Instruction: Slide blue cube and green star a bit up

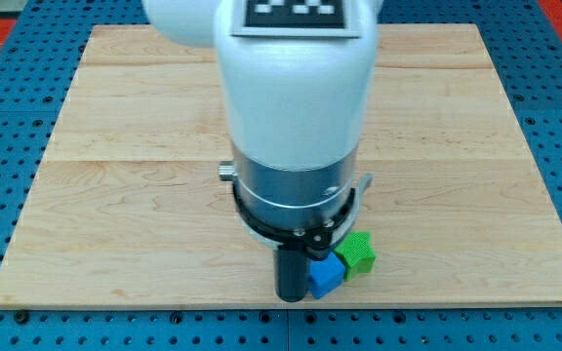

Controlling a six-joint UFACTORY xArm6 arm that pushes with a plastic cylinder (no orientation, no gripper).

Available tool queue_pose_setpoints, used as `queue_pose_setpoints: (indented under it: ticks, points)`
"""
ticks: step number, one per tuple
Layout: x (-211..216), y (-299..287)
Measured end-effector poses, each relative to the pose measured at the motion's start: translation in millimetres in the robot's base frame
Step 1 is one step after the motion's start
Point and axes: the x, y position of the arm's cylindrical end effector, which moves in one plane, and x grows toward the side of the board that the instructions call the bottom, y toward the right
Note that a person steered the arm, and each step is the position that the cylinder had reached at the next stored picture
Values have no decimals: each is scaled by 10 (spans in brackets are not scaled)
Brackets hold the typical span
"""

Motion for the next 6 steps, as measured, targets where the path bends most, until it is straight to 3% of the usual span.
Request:
queue_pose_setpoints:
  ticks: [3,5,6]
  points:
    - [104,-60]
    - [92,898]
    - [-170,978]
